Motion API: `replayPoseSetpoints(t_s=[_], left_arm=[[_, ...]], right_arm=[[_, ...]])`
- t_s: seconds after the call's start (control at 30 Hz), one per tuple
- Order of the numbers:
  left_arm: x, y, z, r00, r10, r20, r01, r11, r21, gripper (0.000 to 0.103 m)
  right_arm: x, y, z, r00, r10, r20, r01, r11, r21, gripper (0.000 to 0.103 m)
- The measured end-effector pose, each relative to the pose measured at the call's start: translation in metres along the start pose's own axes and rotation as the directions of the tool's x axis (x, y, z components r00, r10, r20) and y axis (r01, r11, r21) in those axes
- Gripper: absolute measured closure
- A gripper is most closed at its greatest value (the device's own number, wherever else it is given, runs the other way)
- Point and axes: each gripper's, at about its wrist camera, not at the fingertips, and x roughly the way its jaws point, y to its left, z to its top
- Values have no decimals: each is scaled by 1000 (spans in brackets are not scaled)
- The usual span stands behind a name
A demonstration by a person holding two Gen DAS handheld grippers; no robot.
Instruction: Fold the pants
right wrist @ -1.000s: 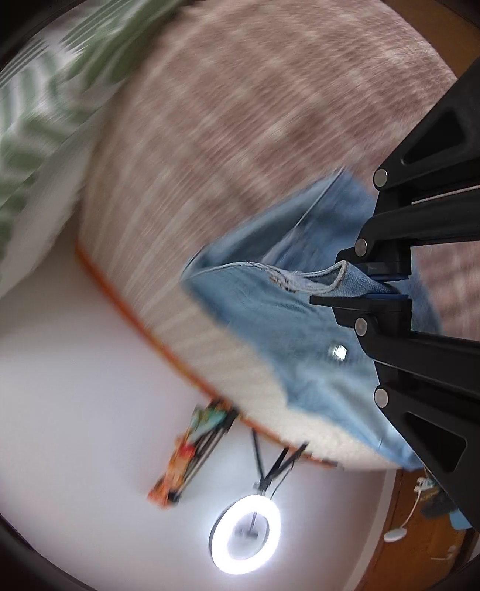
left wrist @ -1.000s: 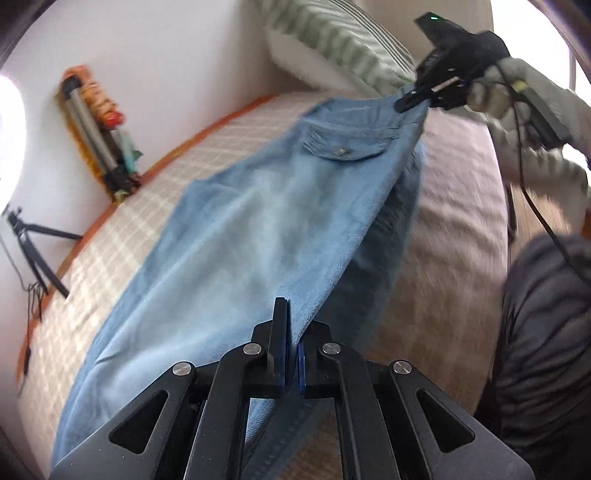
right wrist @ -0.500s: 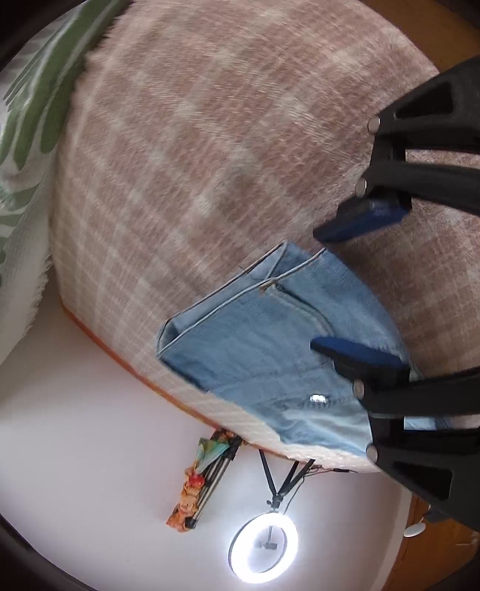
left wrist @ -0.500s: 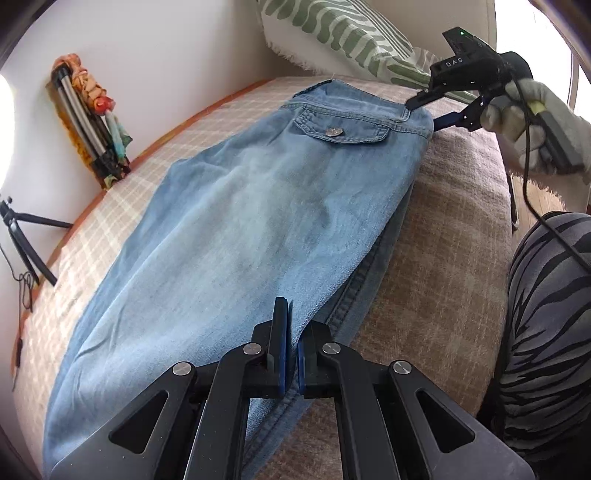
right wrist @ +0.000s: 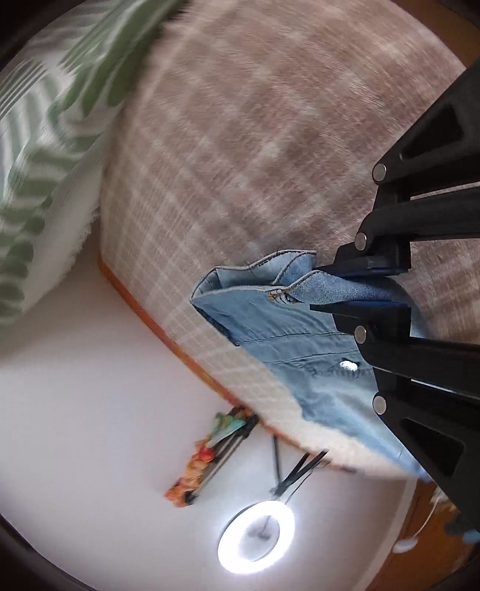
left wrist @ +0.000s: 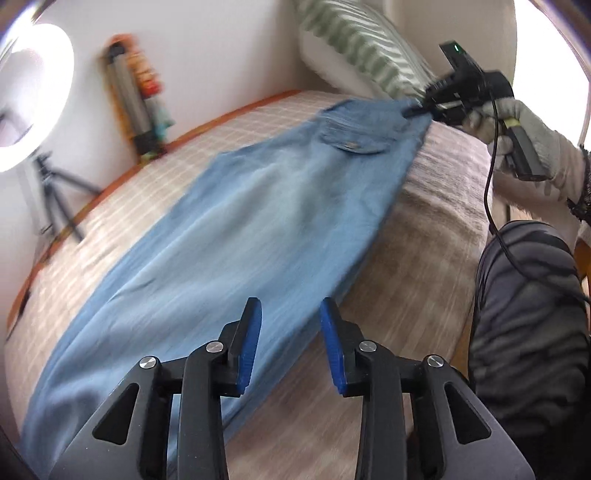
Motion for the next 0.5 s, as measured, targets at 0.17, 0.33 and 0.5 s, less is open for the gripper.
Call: replayPoseSetpoints(t_s=[0.17,0.33,0.5], left_arm=[[-43,53,-35,997,72,0,-72,986,-147,67],[-73,108,-79,985,163,-47,-170,942,-288,64],[-87,140,-117,974,207,-94,-227,888,-400,64]], right_arm=[[8,16,3,993,-113,-37,110,991,-77,79],[-19,21,5,985,-170,17,171,979,-111,67],[-38,62,2,986,-152,72,165,958,-232,67]])
